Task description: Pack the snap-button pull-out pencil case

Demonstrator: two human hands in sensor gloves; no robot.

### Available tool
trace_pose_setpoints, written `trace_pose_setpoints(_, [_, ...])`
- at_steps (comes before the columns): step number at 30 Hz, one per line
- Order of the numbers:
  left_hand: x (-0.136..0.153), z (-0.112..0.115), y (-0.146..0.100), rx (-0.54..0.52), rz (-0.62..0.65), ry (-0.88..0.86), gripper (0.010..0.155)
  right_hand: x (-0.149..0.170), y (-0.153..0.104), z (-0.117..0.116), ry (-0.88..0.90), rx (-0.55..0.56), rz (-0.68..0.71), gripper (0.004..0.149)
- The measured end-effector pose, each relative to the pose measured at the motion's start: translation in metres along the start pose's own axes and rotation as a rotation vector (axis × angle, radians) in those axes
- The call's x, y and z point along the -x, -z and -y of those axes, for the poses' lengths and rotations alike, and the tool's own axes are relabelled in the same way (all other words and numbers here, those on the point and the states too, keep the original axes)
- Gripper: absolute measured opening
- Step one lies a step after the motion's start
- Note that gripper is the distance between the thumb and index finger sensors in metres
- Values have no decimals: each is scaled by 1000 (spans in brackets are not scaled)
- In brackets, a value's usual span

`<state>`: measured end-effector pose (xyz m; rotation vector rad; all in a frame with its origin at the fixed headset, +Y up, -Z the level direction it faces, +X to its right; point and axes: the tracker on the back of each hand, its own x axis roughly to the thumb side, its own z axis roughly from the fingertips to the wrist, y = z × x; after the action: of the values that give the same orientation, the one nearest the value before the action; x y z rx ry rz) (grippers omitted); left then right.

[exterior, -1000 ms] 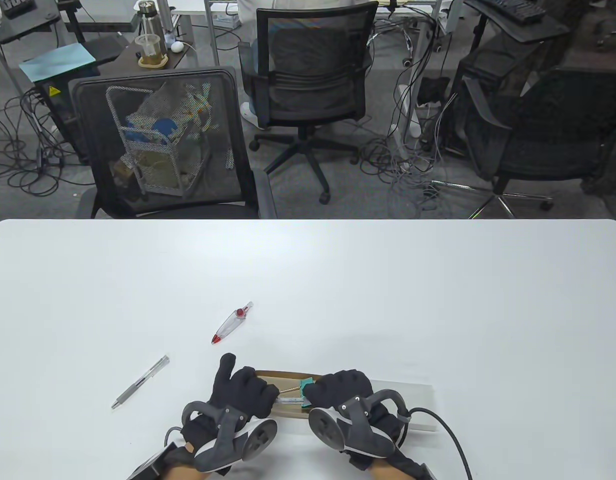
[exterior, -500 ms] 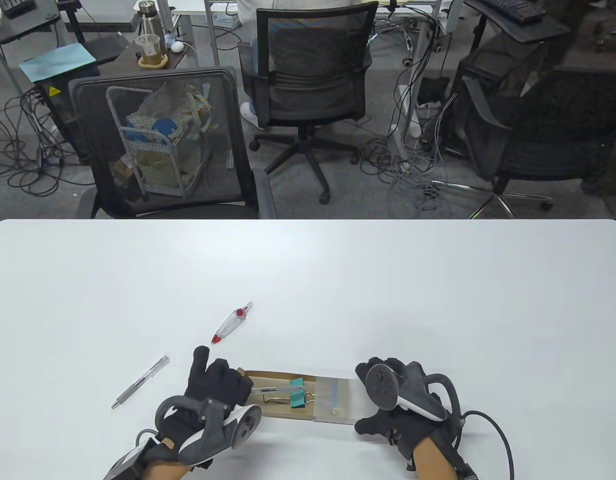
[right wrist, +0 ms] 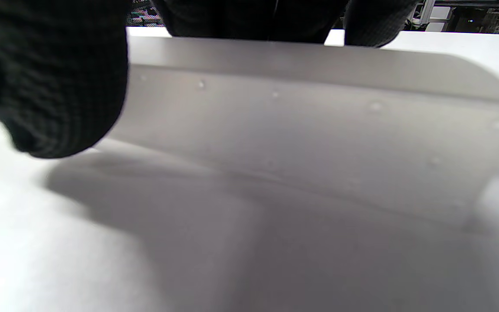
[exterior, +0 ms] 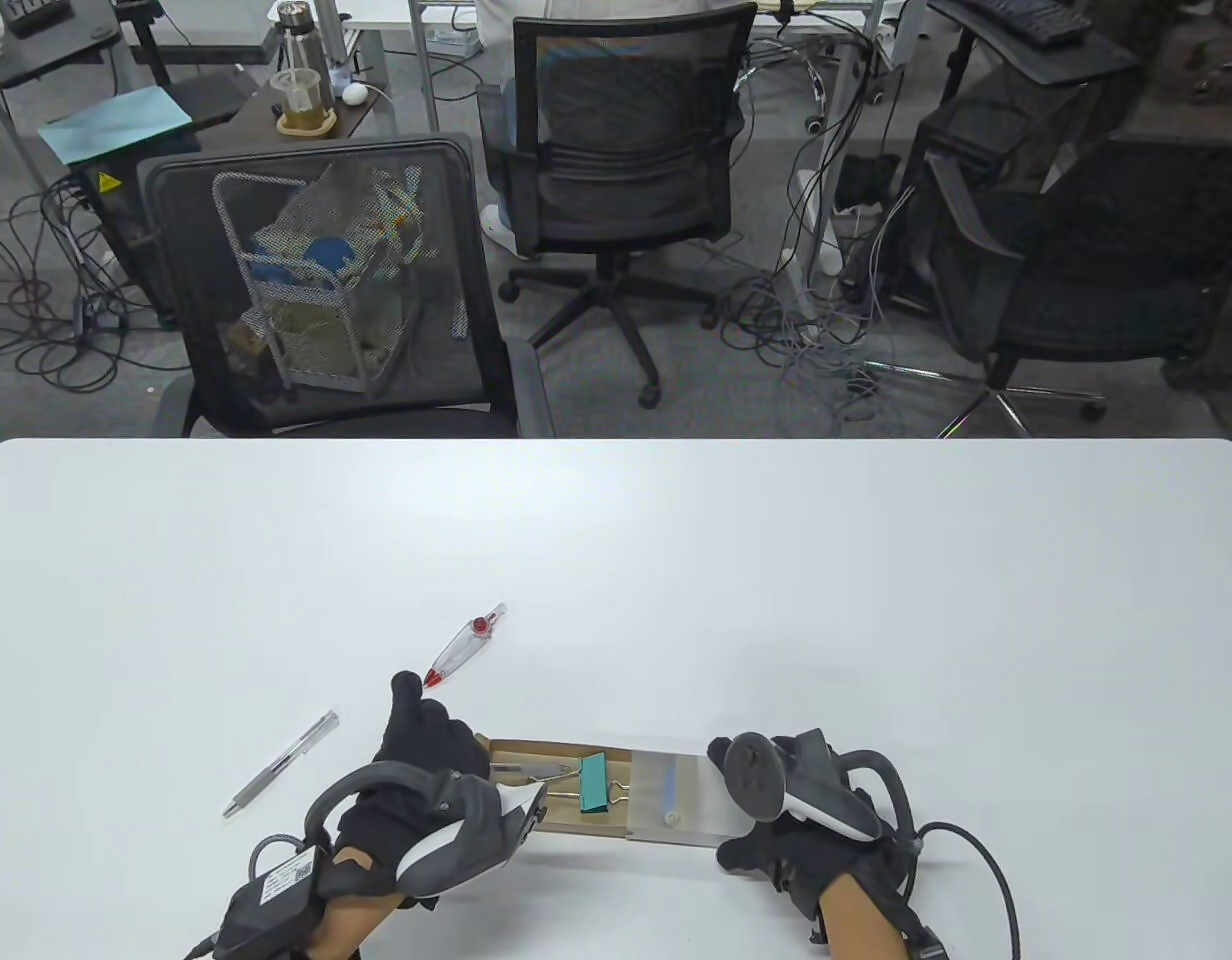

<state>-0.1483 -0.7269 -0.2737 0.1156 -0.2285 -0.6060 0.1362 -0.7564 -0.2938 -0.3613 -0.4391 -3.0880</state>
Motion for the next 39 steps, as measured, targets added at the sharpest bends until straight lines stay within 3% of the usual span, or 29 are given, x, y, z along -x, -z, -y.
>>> trace_pose_setpoints(13, [-11,13,15,-46,13,-67,46,0,0,0,-1,5,6,94])
trace_pose_setpoints(24, [-29,11,21,-103,54,-144,45,-2,0,-1,3,7,13,94])
trace_pose_setpoints(39, [-62,-3,35,-72,54,-10,43,-2,1,-2,15,4,18,94])
